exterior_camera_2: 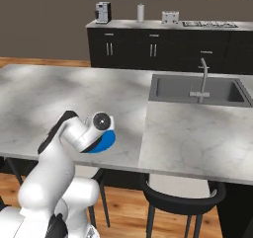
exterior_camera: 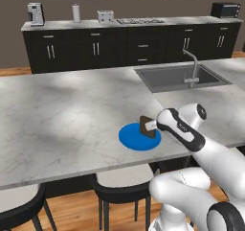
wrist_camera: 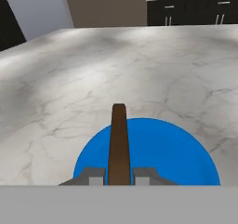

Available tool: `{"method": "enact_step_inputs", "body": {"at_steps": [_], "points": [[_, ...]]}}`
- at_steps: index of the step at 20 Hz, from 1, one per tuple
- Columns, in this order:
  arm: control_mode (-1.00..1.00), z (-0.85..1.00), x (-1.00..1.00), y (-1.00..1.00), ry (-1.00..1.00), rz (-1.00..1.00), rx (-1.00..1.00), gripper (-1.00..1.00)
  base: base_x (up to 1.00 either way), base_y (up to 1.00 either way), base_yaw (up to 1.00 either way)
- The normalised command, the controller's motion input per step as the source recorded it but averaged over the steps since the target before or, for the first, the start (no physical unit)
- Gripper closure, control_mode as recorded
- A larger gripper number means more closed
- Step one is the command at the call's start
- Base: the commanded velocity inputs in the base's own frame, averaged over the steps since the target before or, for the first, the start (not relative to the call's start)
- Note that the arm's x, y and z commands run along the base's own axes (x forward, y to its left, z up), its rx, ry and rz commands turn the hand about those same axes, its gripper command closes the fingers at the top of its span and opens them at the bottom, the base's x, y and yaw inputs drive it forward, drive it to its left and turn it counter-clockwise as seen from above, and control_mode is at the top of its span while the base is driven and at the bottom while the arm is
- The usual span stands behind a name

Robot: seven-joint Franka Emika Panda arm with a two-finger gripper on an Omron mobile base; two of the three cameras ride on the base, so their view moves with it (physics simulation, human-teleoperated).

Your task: Start the toaster. Once the lever pops up, take the bread to the plate on the dining counter.

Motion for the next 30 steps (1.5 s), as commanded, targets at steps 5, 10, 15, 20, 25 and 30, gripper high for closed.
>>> {"method": "enact_step_inputs", "body": {"at_steps": [5,10,15,20,25,30], "points": [[-1.0,-0.26,0.07,0.06,0.0,0.02,0.0,1.0,0.0,0.0,0.0],[-1.0,-0.17,0.12,0.06,0.0,0.01,0.0,1.0,0.0,0.0,0.0],[-1.0,-0.05,0.19,0.01,0.0,0.0,0.0,1.0,0.0,0.0,0.0],[-1.0,0.0,0.23,0.0,0.0,0.0,0.0,1.0,0.0,0.0,0.0],[-1.0,-0.03,0.13,0.0,0.0,0.0,0.0,1.0,0.0,0.0,0.0],[-1.0,-0.08,0.07,0.0,0.0,0.0,0.0,1.0,0.0,0.0,0.0]]}}
